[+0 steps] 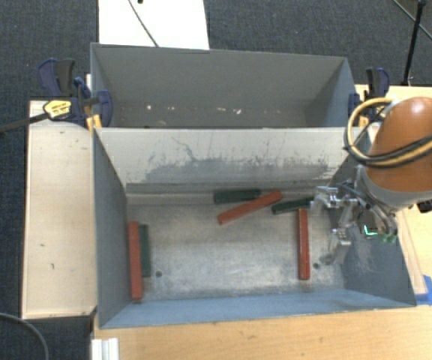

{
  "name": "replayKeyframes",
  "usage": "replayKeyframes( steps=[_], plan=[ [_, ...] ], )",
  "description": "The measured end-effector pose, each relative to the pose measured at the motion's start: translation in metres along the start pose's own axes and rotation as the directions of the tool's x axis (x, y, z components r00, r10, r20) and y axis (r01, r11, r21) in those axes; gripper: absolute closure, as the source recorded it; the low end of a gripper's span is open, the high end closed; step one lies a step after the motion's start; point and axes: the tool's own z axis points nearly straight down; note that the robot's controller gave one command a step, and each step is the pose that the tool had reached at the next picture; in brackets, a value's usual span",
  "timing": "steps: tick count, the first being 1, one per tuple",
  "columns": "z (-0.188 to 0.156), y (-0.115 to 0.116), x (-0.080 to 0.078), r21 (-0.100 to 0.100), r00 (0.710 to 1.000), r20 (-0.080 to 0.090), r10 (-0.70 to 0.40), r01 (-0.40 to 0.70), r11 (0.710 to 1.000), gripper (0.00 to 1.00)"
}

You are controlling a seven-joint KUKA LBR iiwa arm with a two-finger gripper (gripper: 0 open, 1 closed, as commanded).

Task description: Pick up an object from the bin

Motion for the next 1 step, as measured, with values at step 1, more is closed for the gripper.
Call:
replayKeyframes(
  steps=[1],
  plan=[
    [0.0980,-0.0267,-0.0061,0.001,0.993,0.005,-0.116,0.116,0.993,0.00]
  ],
)
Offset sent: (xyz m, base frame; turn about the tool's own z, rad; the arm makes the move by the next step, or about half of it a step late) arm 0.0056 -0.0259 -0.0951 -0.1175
